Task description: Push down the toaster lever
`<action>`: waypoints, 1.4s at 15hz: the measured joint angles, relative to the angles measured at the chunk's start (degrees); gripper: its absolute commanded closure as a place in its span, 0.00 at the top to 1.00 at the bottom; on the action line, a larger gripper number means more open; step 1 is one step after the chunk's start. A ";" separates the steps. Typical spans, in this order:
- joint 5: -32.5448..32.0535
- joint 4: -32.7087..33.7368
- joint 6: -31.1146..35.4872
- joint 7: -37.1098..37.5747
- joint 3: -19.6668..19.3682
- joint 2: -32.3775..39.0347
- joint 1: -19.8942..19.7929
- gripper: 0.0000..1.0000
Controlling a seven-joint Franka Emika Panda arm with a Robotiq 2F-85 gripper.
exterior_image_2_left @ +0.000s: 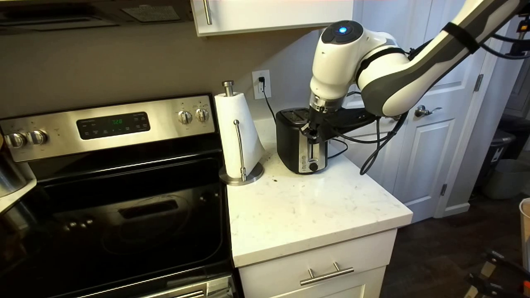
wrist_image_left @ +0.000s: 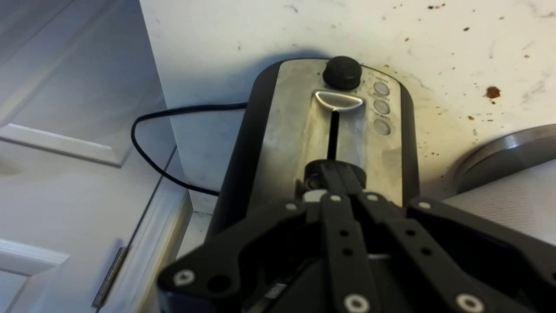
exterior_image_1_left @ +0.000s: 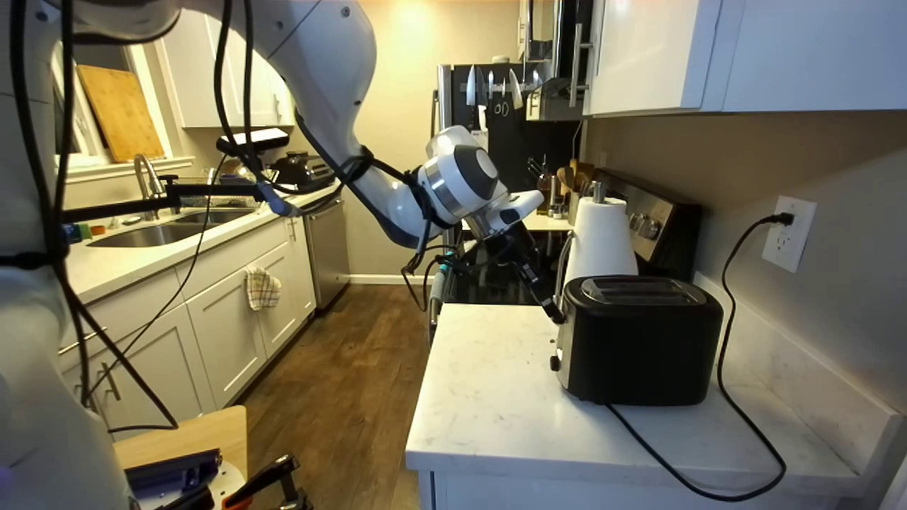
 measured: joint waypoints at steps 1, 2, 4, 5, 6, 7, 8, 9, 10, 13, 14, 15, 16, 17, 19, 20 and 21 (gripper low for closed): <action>0.00 0.01 0.46 0.00 0.03 0.29 0.00 0.00; 0.00 0.08 0.86 0.00 0.03 0.54 0.00 0.00; 0.00 0.29 1.35 0.00 0.03 0.92 0.00 0.00; 0.00 0.39 1.49 0.00 0.03 1.07 0.00 0.00; 0.00 0.50 1.58 0.00 0.02 1.23 0.00 0.00; 0.00 0.58 1.62 0.00 0.01 1.36 0.00 0.00; 0.00 0.63 1.66 0.00 0.00 1.48 -0.01 0.00; 0.03 0.65 1.71 0.00 -0.01 1.60 -0.01 0.00; 0.04 0.66 1.80 0.00 -0.03 1.76 -0.03 0.00; 0.11 0.82 2.80 0.00 -0.19 3.06 -0.13 0.00; 0.30 1.00 3.36 0.00 -0.27 3.94 -0.19 0.00; 0.68 1.26 4.09 0.00 -0.32 5.09 -0.28 0.00; 0.98 1.66 4.80 0.00 -0.36 6.43 -0.31 0.00; 1.10 2.27 5.28 0.00 -0.38 7.91 -0.32 0.00; 1.14 3.40 5.43 0.00 -0.17 9.20 -0.08 0.00; 1.14 3.95 5.60 0.00 0.01 9.83 0.08 0.00; 1.14 4.52 6.11 0.02 0.32 11.20 0.21 0.00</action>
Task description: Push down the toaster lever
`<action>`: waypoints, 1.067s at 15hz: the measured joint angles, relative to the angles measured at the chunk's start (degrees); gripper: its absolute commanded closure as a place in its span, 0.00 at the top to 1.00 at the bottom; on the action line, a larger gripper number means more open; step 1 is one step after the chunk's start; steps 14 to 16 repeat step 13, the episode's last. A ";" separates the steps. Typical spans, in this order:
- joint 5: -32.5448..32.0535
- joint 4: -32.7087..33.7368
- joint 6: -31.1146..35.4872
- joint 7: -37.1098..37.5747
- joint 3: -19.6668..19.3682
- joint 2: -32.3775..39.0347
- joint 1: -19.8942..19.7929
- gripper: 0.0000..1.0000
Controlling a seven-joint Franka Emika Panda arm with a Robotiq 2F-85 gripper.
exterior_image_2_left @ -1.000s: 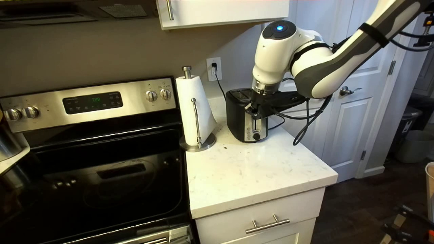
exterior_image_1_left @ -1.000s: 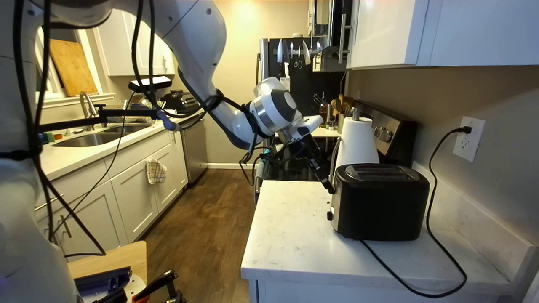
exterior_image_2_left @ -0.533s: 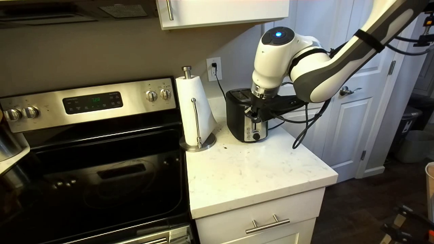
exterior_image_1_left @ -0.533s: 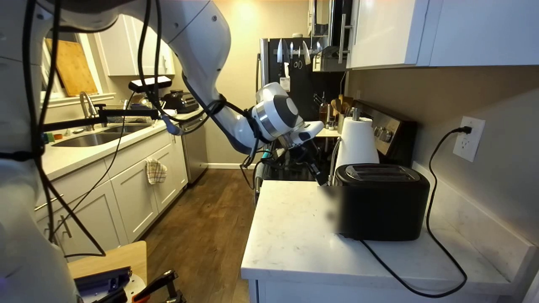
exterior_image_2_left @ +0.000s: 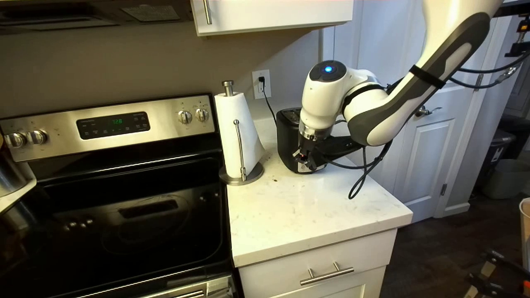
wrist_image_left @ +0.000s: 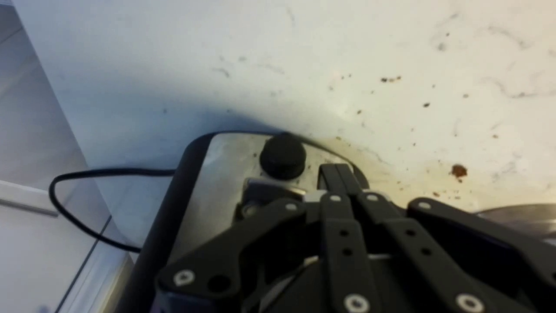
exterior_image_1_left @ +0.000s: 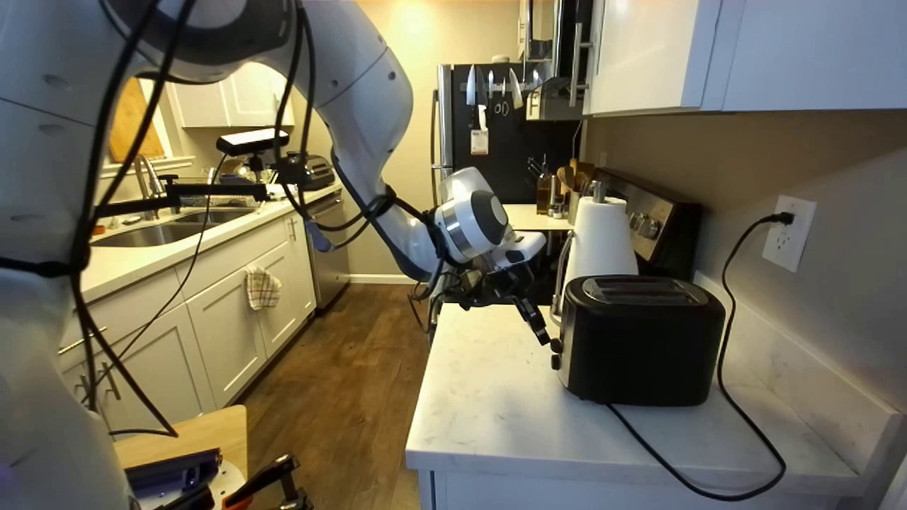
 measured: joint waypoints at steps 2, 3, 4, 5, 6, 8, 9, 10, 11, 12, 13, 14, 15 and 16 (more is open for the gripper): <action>-0.01 1.04 1.21 0.13 0.10 3.81 0.44 0.00; -0.18 1.56 1.57 0.18 0.07 5.33 0.65 0.00; -0.33 2.02 1.65 0.19 0.02 6.25 0.78 0.00; -0.38 2.15 1.65 0.19 -0.08 6.37 0.93 0.00; -0.37 2.16 1.65 0.19 -0.47 5.96 1.36 0.00; -0.39 1.71 1.64 0.19 -1.04 3.89 2.27 0.00; -0.41 1.15 1.64 0.19 -1.01 2.34 2.64 0.00; -0.41 0.20 1.61 0.19 -0.93 0.42 3.03 0.00; -0.40 -1.08 1.56 0.19 -0.73 -1.81 3.45 0.00; -0.38 -2.64 1.46 0.19 -0.33 -4.28 3.82 0.00; -0.08 -4.47 1.33 0.19 0.15 -6.91 4.19 0.00; -0.08 -4.47 1.33 0.19 0.15 -6.91 4.19 0.00; -0.08 -4.47 1.33 0.19 0.15 -6.91 4.19 0.00; -0.08 -4.47 1.33 0.19 0.15 -6.91 4.19 0.00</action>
